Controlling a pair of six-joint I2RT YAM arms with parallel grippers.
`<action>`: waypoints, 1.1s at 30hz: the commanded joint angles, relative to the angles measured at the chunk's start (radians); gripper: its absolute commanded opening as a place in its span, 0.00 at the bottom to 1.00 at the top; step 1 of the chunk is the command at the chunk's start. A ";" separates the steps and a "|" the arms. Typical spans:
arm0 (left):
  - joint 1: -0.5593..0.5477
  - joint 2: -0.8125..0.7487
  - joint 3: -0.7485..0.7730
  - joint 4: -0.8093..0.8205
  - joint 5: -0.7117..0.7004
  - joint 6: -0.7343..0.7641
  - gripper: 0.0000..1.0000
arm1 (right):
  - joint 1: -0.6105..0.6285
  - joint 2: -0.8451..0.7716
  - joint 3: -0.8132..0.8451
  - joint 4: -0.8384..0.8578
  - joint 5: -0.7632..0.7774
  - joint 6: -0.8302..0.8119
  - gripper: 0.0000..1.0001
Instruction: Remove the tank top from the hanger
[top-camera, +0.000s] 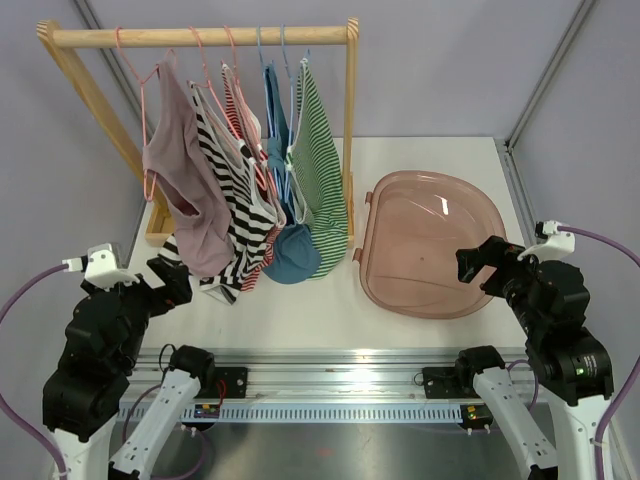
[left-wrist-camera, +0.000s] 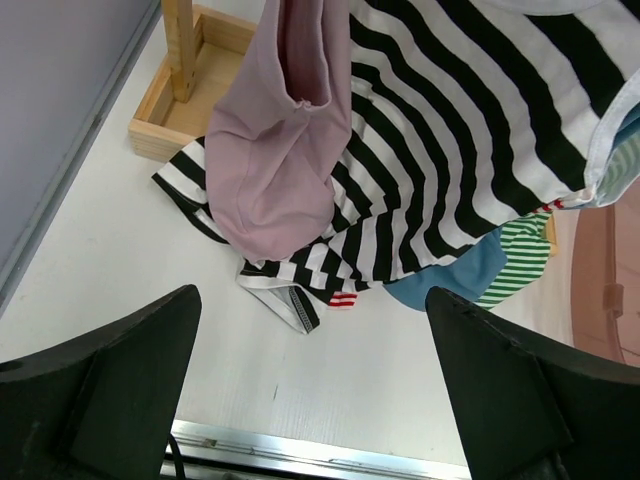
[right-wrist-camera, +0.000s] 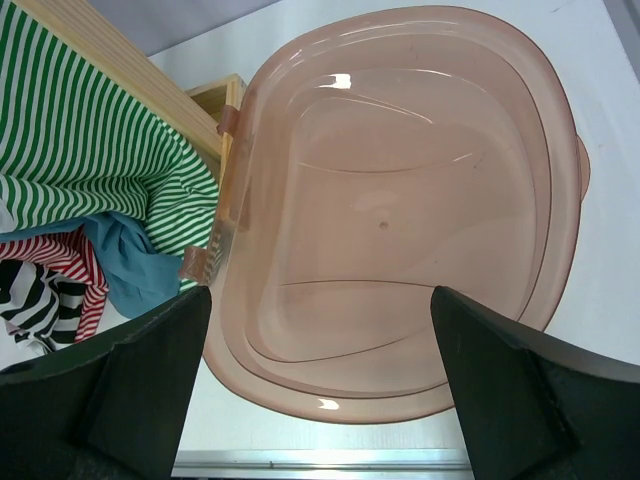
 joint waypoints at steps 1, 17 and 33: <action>-0.004 0.020 0.057 0.044 0.044 0.011 0.99 | 0.004 -0.015 0.000 0.055 0.001 -0.004 0.99; -0.004 0.351 0.506 -0.006 -0.089 0.101 0.99 | 0.004 -0.017 -0.067 0.266 -0.453 0.044 1.00; 0.120 0.823 0.758 0.250 -0.062 0.239 0.99 | 0.004 0.036 -0.078 0.343 -0.850 0.075 1.00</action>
